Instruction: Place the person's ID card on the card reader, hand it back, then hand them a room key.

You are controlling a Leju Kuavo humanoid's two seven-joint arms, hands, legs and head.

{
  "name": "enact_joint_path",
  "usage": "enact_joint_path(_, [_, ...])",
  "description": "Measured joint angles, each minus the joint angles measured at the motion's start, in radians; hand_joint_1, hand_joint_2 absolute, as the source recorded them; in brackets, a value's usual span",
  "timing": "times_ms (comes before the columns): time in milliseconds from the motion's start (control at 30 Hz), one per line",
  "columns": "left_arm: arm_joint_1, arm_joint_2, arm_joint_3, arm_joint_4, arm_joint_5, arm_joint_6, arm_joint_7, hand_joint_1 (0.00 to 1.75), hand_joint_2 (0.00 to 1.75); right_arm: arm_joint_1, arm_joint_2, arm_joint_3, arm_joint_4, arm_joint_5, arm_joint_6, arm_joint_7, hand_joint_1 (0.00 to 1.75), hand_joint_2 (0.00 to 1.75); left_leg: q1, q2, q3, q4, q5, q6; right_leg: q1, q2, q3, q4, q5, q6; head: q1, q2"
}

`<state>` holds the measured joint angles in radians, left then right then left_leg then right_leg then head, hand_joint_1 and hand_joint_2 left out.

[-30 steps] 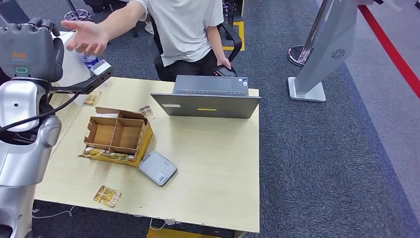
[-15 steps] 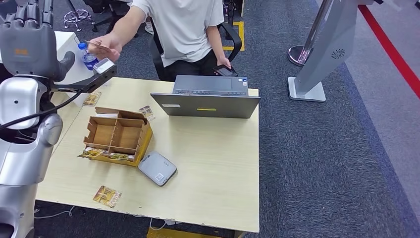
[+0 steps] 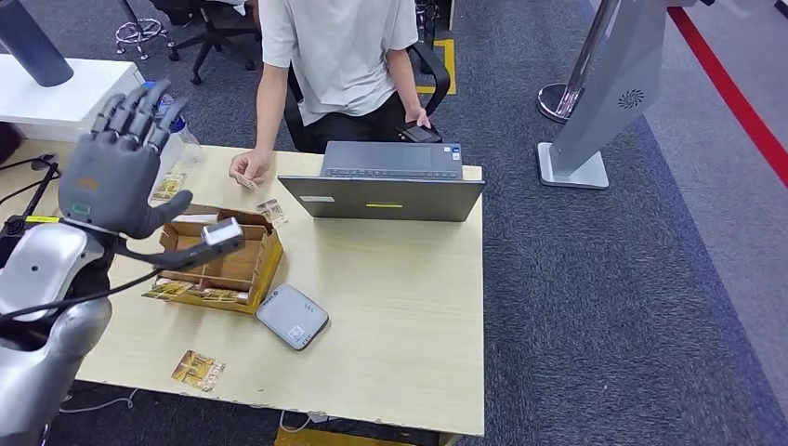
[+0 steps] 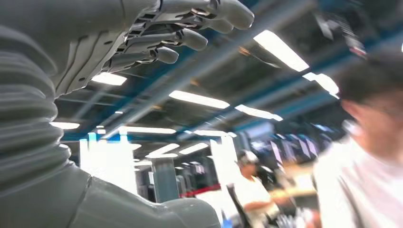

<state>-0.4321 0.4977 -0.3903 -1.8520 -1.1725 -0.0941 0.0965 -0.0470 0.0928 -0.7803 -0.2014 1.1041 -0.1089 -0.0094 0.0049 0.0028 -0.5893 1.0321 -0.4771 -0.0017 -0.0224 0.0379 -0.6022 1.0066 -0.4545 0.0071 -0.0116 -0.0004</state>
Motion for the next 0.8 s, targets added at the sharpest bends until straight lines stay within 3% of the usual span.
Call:
enact_joint_path(100, [0.174, 0.096, -0.002, -0.075, 0.018, 0.048, -0.035, 0.00, 1.75, 0.007, 0.001, -0.028, 0.000, -0.021, -0.005, 0.002, 0.00, 0.00, 0.000, 0.001, 0.001, -0.001, -0.002, -0.001, 0.000, 0.001, 0.000, 0.000, -0.002, -0.001, -0.002, 0.000])
enact_joint_path(167, [0.277, 0.135, -0.003, -0.099, 0.008, 0.094, -0.044, 0.00, 1.75, 0.010, 0.001, -0.042, 0.000, -0.028, -0.011, 0.002, 0.00, 0.00, 0.000, 0.000, 0.001, -0.001, -0.003, -0.001, 0.000, 0.000, 0.000, 0.000, -0.004, 0.000, -0.002, 0.000])
enact_joint_path(267, [0.402, 0.159, -0.003, -0.115, -0.002, 0.127, -0.045, 0.00, 1.75, 0.010, 0.001, -0.060, -0.001, -0.035, -0.017, 0.001, 0.00, 0.00, 0.000, -0.001, 0.000, -0.001, -0.003, 0.000, 0.000, -0.001, 0.000, 0.000, -0.004, 0.000, -0.001, 0.000])
enact_joint_path(367, [0.477, 0.162, -0.001, -0.117, -0.005, 0.132, -0.045, 0.00, 1.75, 0.010, 0.001, -0.072, -0.001, -0.036, -0.019, 0.001, 0.00, 0.00, 0.000, -0.002, 0.000, -0.001, -0.003, 0.000, 0.000, -0.002, 0.000, 0.000, -0.004, 0.000, -0.001, 0.000])
enact_joint_path(567, [0.529, 0.147, 0.013, -0.104, 0.009, 0.105, -0.035, 0.00, 1.75, 0.010, 0.001, -0.083, -0.002, -0.016, -0.018, 0.001, 0.00, 0.00, 0.000, -0.003, 0.000, -0.001, -0.003, 0.000, 0.000, -0.004, 0.001, -0.001, -0.004, 0.000, -0.001, 0.000])
enact_joint_path(800, [0.500, 0.034, 0.062, 0.018, -0.037, 0.124, 0.016, 0.00, 1.75, 0.007, 0.001, -0.083, -0.002, 0.015, -0.013, 0.001, 0.00, 0.00, 0.000, -0.003, 0.001, -0.001, -0.002, 0.000, 0.000, -0.005, 0.001, 0.000, -0.004, 0.000, -0.001, 0.000])
